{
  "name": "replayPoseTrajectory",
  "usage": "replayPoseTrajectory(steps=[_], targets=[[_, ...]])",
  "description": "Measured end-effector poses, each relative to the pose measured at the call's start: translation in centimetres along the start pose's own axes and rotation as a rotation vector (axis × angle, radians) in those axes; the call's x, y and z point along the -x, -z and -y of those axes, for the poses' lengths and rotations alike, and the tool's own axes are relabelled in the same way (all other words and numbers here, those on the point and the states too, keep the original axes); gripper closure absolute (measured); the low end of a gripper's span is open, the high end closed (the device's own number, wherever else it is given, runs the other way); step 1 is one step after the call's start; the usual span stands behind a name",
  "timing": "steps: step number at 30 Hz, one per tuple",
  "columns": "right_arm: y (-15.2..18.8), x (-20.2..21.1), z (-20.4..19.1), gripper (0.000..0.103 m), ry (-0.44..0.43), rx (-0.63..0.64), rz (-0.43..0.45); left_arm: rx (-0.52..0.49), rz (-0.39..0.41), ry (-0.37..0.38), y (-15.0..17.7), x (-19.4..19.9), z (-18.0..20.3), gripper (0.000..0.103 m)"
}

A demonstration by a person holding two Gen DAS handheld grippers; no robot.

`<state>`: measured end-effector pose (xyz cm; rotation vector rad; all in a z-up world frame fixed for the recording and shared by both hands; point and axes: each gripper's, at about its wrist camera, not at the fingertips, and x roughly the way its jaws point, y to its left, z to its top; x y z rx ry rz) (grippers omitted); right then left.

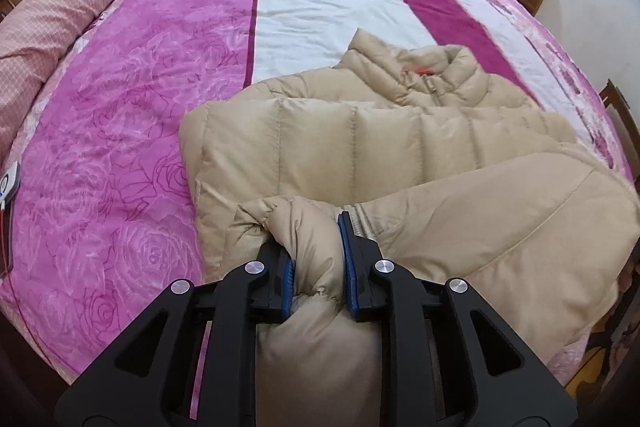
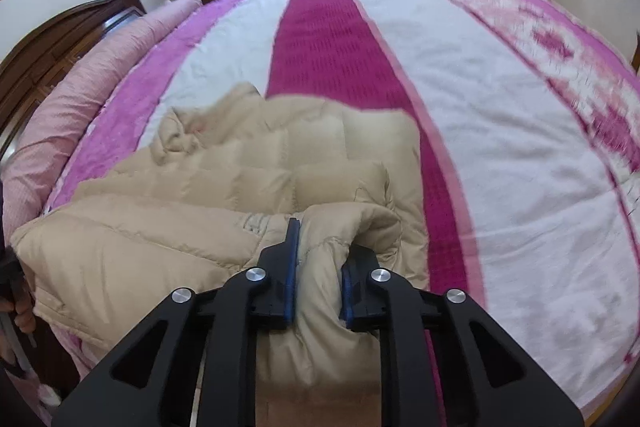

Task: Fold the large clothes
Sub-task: 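Fold the held hem up toward the collar with both tools and release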

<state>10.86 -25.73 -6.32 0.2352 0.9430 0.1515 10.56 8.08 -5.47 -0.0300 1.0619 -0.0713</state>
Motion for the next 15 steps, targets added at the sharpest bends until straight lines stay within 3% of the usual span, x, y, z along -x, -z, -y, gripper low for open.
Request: replayPoseTrajectory(steps=[10,13,15], targets=[[0.4,-2.3,0.1,0.081,0.019,-0.093,0.012,0.007,0.006,0.019,-0.3,-0.9,-0.4,0.080],[0.2,-2.1,-0.1,0.079,0.022,-0.086,0.011,-0.017,0.011,0.024,0.0,0.5,-0.3,0.075],[0.1,-2.0,-0.2,0.076,0.019,-0.083,0.012,-0.024,0.018,0.036,0.3,1.6,-0.4,0.063]])
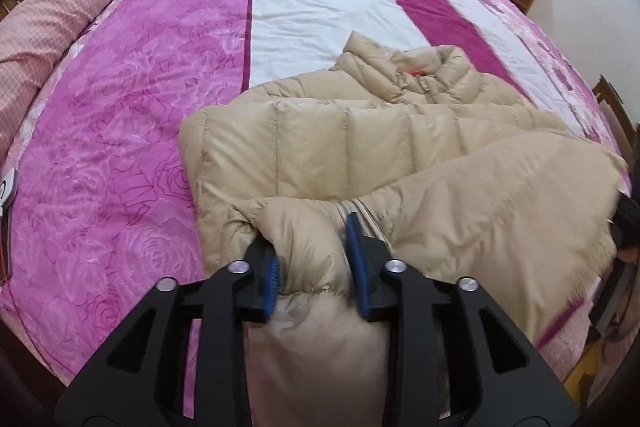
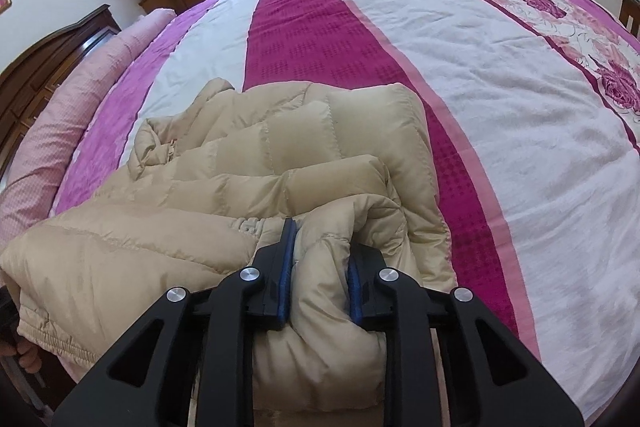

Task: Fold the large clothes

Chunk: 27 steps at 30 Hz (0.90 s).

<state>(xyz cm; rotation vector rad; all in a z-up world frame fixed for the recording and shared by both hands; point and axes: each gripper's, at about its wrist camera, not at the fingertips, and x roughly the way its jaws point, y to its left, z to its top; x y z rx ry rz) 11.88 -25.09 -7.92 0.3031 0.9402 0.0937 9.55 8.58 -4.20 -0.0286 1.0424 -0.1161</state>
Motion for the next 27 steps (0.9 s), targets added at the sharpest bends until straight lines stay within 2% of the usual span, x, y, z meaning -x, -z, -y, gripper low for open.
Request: replayPoseTrajectory(steps=[1,3,6,10,11,13,14,20,27], targets=[[0.0,0.1,0.0,0.076,-0.003,-0.005,-0.001,-0.005,0.007,0.009,0.2,0.7,0.0,0.058],[-0.2,0.2,0.0,0.075,-0.003,-0.012,-0.003,-0.019,0.032,0.000,0.9,2.5,0.0,0.035],[-0.5,0.8,0.0,0.072,-0.008,-0.022,-0.003,-0.047,0.062,-0.024,1.6,4.6,-0.1,0.033],[-0.7,2.7,0.2,0.064,-0.022,-0.034,0.013,-0.023,0.089,-0.031,2.4,6.9,-1.0,0.032],[-0.7,3.5,0.3,0.059,-0.035,-0.034,0.021,-0.020,0.096,-0.036,2.5,7.2,-1.2,0.032],[-0.6,4.9,0.4,0.038,-0.063,-0.033,0.037,-0.016,0.108,-0.045,3.0,8.1,-1.5,0.032],[-0.6,5.5,0.5,0.024,-0.060,-0.034,0.053,-0.015,0.111,-0.046,3.1,8.3,-1.6,0.032],[0.2,9.8,0.4,0.023,-0.096,0.052,0.101,-0.029,0.128,-0.045,4.5,9.7,-1.6,0.032],[3.0,11.1,1.1,0.023,-0.035,0.205,0.052,-0.074,0.111,-0.058,6.7,10.4,-1.4,0.031]])
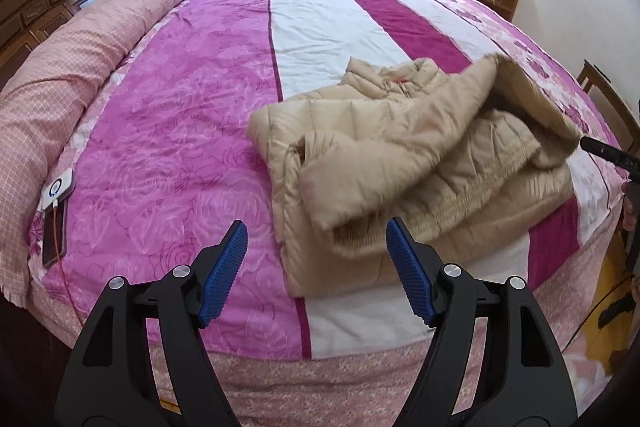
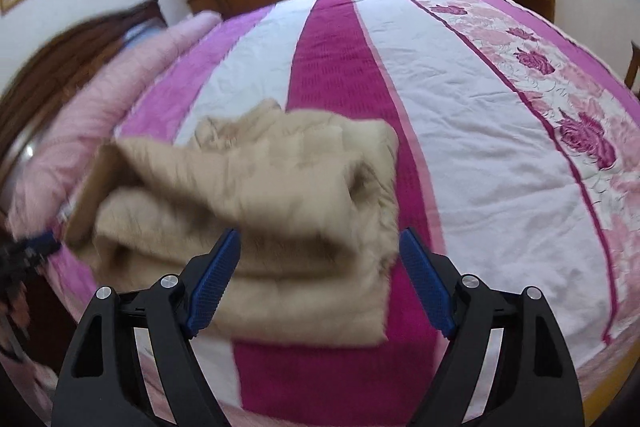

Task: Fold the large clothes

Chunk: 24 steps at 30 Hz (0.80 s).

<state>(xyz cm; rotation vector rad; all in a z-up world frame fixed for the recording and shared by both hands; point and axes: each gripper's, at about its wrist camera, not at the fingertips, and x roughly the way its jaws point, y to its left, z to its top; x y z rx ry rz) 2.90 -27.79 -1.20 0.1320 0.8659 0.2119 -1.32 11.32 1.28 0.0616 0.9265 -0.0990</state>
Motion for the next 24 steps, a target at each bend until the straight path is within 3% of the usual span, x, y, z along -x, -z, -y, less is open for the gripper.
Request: replayPoseTrajectory(steps=[4,8,15,19,24], targets=[[1.6,-0.6,0.0,0.023,0.017,0.079,-0.055,-0.008,-0.031,0.004,1.3,-0.5,-0.1,0.031],[2.8,-2.4,-0.4,0.023,0.080,0.178,-0.102,-0.050,-0.074,-0.050,2.2,-2.3,0.4,0.031],[1.5,-4.8,0.1,0.023,0.122,0.213,-0.079,-0.067,-0.071,-0.071,1.4,-5.2,0.3,0.031],[-0.4,-5.4,0.0,0.023,0.106,0.216,-0.040,-0.099,-0.018,-0.053,-0.6,-5.8,0.1,0.031],[-3.1,-6.4,0.5,0.023,0.008,0.126,0.005,-0.094,0.039,0.023,-3.9,-7.0,-0.3,0.031]])
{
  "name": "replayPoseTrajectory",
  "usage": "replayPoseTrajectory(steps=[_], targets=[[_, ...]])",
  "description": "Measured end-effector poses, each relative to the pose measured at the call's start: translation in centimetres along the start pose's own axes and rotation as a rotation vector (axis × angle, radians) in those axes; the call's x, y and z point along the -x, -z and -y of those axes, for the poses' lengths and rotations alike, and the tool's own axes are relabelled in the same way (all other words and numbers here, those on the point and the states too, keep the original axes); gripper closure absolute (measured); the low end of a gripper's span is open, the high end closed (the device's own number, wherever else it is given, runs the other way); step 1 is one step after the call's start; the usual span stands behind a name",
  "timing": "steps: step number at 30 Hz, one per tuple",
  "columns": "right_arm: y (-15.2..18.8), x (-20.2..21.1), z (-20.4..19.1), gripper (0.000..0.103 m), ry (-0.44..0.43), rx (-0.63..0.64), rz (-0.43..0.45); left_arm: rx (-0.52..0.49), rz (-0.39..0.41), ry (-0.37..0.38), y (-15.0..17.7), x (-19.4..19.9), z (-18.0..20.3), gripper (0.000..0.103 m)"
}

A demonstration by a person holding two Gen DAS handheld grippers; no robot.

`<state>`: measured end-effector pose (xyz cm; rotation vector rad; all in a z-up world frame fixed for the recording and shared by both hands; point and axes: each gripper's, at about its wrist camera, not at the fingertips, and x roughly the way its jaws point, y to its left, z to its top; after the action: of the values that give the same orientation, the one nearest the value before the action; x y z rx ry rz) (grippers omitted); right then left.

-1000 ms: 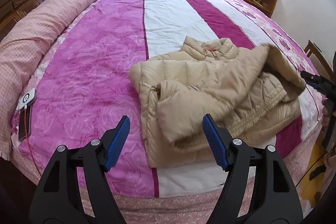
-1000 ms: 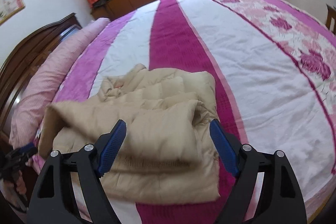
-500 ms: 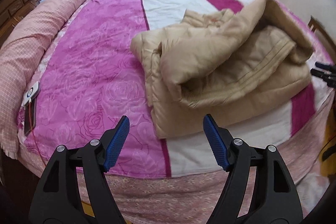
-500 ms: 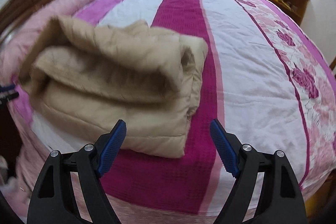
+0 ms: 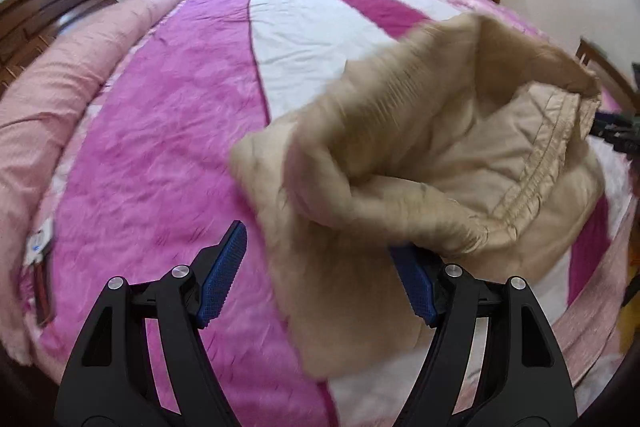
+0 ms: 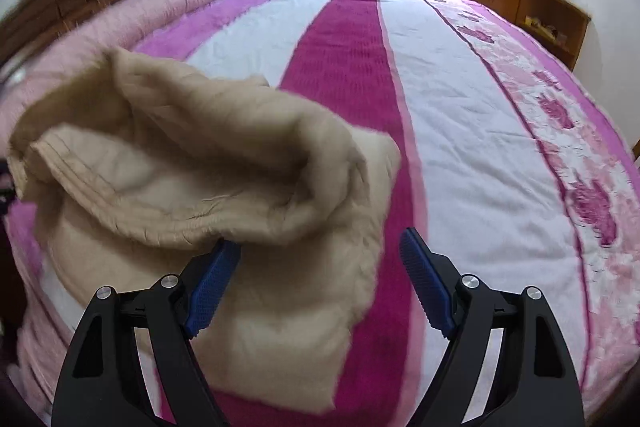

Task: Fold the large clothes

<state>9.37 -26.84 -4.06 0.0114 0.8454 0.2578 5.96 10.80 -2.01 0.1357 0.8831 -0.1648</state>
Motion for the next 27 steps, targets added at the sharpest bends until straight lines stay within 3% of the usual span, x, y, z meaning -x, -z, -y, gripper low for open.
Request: replayPoseTrajectory(steps=[4,10,13,15,17,20,21,27], targets=[[-1.5,-1.8,0.8,0.025,-0.077,-0.120,-0.005,0.093,0.008,0.013,-2.3,-2.4,-1.4,0.031],[-2.2,-3.6,1.9,0.045,-0.095,-0.252,-0.015,0.232,0.000,0.099,-3.6,-5.5,-3.1,0.032],[-2.0,-4.0,2.2,0.051,-0.081,-0.265,-0.031,0.273,-0.027,0.147,-3.5,-7.0,-2.9,0.050],[-1.8,-4.2,2.4,0.056,-0.076,-0.281,-0.041,0.282,-0.034,0.157,-3.4,-7.6,-2.6,0.079],[-1.7,-4.4,2.6,0.063,-0.075,-0.301,-0.048,0.278,-0.036,0.160,-3.3,-7.8,-2.3,0.088],[-2.0,-3.7,2.2,0.087,-0.090,-0.294,-0.025,0.245,-0.022,0.127,-3.9,-7.3,-1.9,0.093],[-2.2,-3.2,2.1,0.090,-0.086,-0.287,-0.004,0.247,-0.013,0.122,-4.2,-6.9,-2.0,0.094],[-4.6,-2.3,2.5,0.093,-0.068,-0.301,0.082,0.264,0.054,0.081,-7.3,-6.1,-3.2,0.094]])
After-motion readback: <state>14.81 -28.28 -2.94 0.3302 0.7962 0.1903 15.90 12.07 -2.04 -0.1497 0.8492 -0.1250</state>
